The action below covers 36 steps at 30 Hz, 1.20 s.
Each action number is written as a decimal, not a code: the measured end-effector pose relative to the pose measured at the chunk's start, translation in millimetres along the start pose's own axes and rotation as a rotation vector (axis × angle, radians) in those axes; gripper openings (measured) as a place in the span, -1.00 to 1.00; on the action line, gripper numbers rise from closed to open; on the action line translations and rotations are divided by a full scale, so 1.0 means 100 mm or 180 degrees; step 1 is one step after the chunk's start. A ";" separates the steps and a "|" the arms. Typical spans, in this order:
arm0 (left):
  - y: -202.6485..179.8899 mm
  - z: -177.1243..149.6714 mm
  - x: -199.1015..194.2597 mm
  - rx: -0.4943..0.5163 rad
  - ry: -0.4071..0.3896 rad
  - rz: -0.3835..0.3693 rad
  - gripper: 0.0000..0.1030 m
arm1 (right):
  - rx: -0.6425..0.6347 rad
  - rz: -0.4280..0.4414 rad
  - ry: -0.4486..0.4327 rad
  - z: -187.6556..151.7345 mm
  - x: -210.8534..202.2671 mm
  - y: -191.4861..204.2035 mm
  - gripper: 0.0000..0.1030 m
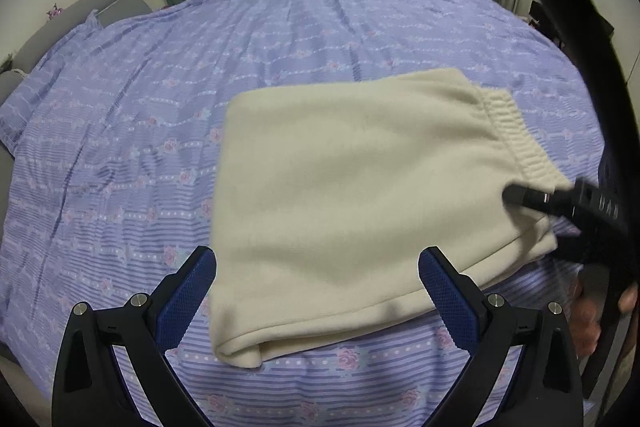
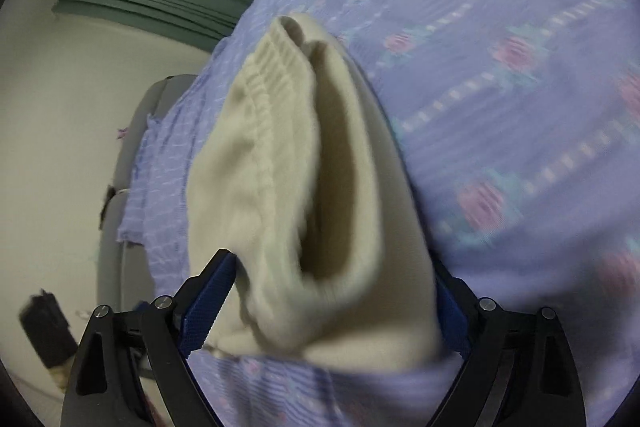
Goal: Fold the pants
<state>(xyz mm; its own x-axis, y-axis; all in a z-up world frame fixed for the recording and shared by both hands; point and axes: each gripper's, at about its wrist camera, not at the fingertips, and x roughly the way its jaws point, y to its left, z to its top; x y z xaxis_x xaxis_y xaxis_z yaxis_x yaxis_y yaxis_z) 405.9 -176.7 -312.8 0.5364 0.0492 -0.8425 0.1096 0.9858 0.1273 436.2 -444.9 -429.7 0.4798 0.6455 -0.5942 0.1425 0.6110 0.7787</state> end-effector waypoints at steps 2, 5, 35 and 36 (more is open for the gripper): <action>0.06 0.00 0.02 -0.0068 0.0006 0.0010 1.00 | 0.0056 0.0020 0.0023 0.04 0.04 0.04 0.78; 0.17 0.01 0.02 -0.0193 -0.0040 0.0002 1.00 | 0.0032 0.0216 -0.0019 0.04 -0.04 0.20 0.74; 1.23 0.42 1.14 -0.0597 0.0457 -0.1920 0.04 | -0.0634 -0.1453 -0.0308 0.01 0.23 0.75 0.03; 1.25 0.43 1.08 -0.0551 0.0412 -0.1991 0.04 | -0.0639 -0.1459 -0.0306 0.00 0.23 0.75 0.03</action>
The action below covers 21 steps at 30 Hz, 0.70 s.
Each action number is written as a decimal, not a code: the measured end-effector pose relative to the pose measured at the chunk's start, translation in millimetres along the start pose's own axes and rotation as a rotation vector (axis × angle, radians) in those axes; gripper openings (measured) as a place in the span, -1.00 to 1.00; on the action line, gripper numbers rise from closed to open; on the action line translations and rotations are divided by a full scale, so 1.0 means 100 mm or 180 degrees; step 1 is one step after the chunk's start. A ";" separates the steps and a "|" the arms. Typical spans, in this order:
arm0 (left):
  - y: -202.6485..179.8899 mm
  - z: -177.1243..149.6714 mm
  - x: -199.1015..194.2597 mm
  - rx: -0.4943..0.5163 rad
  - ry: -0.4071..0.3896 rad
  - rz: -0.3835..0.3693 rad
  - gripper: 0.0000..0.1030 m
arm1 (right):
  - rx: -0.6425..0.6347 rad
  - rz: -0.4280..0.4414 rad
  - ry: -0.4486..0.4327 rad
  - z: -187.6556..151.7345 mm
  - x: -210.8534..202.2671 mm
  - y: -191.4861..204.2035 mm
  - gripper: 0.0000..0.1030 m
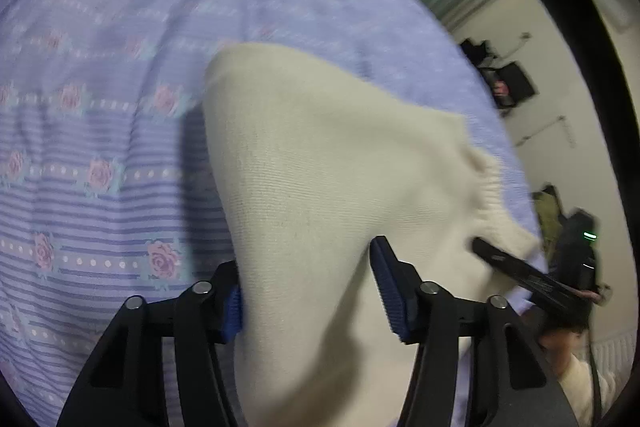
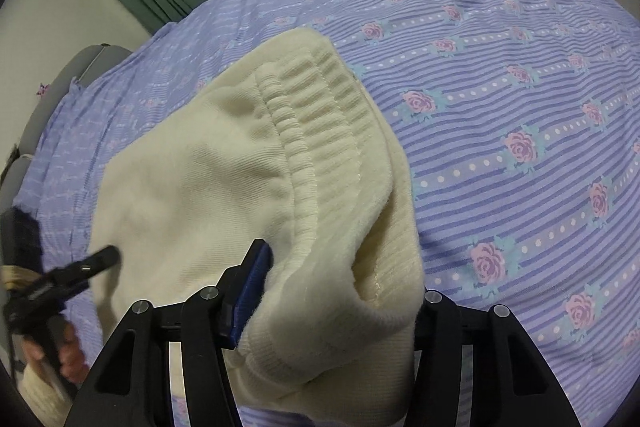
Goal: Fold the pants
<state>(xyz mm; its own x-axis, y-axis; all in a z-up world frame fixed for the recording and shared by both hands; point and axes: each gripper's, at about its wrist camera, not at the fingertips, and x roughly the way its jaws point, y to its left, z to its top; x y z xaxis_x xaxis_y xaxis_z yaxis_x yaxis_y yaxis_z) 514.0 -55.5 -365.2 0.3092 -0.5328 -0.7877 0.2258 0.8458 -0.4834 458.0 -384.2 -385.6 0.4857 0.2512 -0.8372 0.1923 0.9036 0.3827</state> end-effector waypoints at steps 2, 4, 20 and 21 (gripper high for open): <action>0.02 0.01 0.02 0.0037 0.0057 0.0028 0.04 | -0.0035 -0.0020 -0.0015 0.00 0.01 0.01 0.03; 0.12 0.06 0.19 -0.0122 0.0202 0.0132 0.07 | -0.0032 -0.0009 -0.0018 0.00 0.02 -0.01 0.03; -0.61 0.04 -0.17 -0.0068 0.0191 0.0700 -0.44 | -0.0470 0.0055 -0.0137 -0.07 -0.84 0.33 -0.30; -0.66 0.01 -0.27 -0.0059 0.0183 0.0690 -0.44 | -0.0478 0.0081 -0.0150 -0.10 -0.95 0.34 -0.30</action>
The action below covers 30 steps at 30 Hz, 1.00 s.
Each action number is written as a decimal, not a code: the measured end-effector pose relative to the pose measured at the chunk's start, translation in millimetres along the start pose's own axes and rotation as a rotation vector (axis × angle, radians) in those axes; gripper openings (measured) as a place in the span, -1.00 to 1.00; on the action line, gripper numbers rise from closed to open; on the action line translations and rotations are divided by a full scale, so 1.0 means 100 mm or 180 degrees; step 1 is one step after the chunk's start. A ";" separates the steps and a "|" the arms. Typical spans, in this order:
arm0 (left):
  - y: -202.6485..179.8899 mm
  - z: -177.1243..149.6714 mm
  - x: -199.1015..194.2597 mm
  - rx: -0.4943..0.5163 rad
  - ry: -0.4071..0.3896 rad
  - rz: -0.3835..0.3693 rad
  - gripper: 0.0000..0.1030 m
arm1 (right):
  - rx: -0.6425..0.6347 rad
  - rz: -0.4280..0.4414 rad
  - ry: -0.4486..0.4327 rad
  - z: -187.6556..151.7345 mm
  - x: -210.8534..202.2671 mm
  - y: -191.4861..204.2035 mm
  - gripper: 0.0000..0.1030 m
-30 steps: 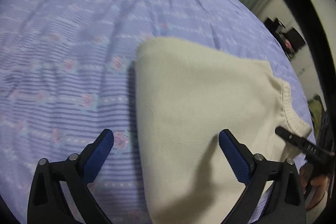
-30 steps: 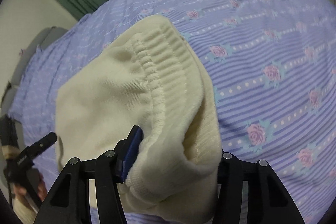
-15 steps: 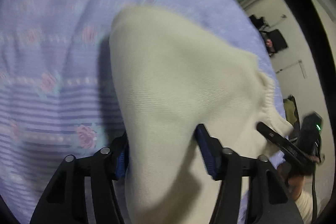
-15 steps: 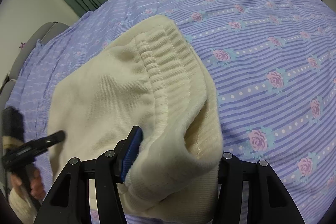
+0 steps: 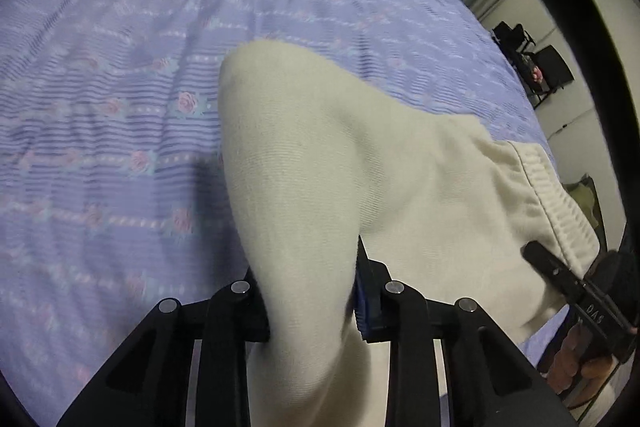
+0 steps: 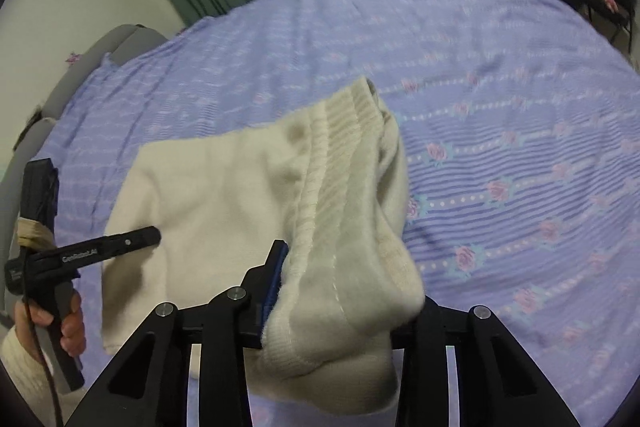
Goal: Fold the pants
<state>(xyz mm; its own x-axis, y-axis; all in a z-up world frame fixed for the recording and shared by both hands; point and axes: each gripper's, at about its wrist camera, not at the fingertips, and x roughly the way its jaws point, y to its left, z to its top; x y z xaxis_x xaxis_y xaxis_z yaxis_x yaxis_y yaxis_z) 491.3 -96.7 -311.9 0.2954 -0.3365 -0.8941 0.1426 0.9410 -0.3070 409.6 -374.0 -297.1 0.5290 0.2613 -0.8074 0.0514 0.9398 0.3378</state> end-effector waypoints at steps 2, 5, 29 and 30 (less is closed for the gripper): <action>-0.06 -0.13 -0.26 -0.0019 -0.0050 -0.0047 -0.44 | -0.0018 0.0048 -0.0028 -0.08 -0.32 0.04 -0.30; -0.22 -0.38 -0.70 0.0082 -0.0128 -0.0042 -0.44 | -0.0104 0.0051 -0.0093 -0.24 -0.79 0.14 -0.30; -0.77 -1.67 -3.41 0.0601 -0.1179 0.0198 -0.44 | -0.0687 0.0057 -0.1023 -1.05 -3.35 1.43 -0.31; -0.77 -1.74 -3.49 0.0583 -0.1206 0.0249 -0.44 | -0.0707 0.0083 -0.1031 -1.08 -3.37 1.44 -0.31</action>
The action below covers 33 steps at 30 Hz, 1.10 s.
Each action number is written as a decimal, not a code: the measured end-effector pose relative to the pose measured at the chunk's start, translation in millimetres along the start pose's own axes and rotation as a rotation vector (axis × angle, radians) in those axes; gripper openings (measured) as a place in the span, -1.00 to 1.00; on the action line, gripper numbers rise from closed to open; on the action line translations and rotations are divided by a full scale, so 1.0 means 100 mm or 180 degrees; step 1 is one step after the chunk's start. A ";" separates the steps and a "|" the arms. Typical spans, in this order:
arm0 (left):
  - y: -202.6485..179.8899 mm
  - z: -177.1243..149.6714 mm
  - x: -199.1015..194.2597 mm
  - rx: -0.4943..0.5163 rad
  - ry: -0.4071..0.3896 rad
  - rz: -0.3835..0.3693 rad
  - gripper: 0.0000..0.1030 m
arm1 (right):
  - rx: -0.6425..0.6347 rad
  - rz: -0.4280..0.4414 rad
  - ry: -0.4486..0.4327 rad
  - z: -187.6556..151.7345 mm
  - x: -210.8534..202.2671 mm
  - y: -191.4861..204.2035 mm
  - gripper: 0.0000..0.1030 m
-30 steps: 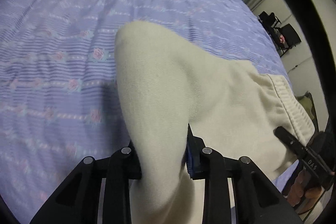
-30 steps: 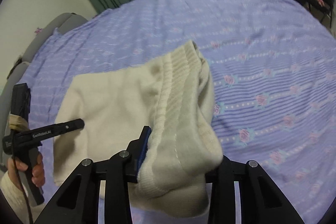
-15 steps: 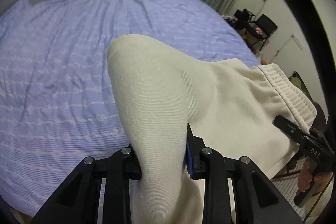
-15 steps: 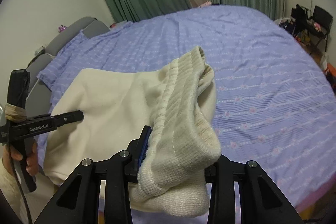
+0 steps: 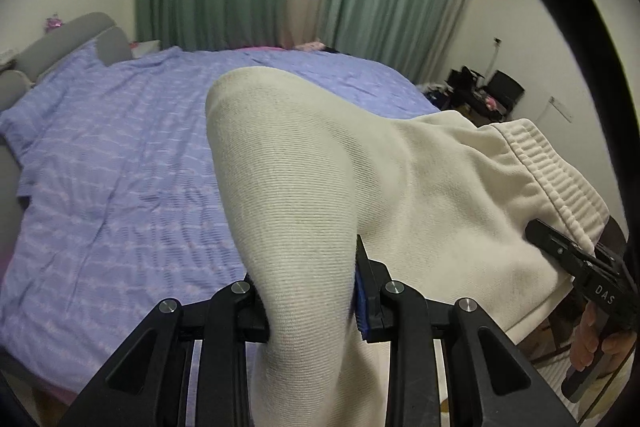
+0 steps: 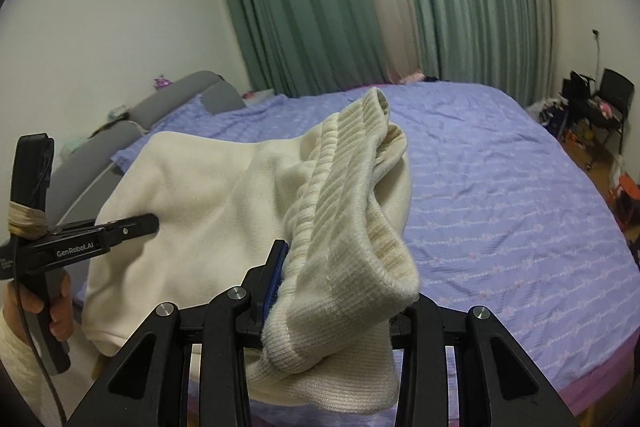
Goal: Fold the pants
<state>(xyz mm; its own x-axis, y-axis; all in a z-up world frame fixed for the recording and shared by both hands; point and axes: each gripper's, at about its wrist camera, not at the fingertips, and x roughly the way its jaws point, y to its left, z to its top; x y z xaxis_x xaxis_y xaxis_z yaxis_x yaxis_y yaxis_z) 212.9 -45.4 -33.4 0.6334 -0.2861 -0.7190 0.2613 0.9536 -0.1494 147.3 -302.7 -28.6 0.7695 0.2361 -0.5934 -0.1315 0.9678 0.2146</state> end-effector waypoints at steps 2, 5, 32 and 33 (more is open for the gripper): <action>0.00 -0.10 -0.16 -0.0004 -0.0044 0.0079 -0.44 | -0.0050 0.0081 -0.0032 -0.05 -0.09 0.06 -0.31; 0.06 -0.24 -0.29 -0.0073 -0.0107 0.0181 -0.44 | -0.0143 0.0167 -0.0060 -0.12 -0.16 0.14 -0.31; 2.43 -0.31 -0.83 0.0150 -0.0156 -0.0100 -0.44 | -0.0147 0.0096 -0.0024 -0.15 0.32 1.87 -0.31; 2.55 -0.29 -0.81 0.0146 -0.0133 -0.0122 -0.44 | -0.0102 0.0066 -0.0016 -0.15 0.42 1.99 -0.31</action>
<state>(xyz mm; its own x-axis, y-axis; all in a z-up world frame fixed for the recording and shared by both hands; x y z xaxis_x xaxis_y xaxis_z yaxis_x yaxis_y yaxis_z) 207.0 223.6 -33.3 0.6520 -0.3270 -0.6841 0.3185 0.9369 -0.1443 143.9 -99.0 -22.3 0.7696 0.2557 -0.5851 -0.1674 0.9650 0.2017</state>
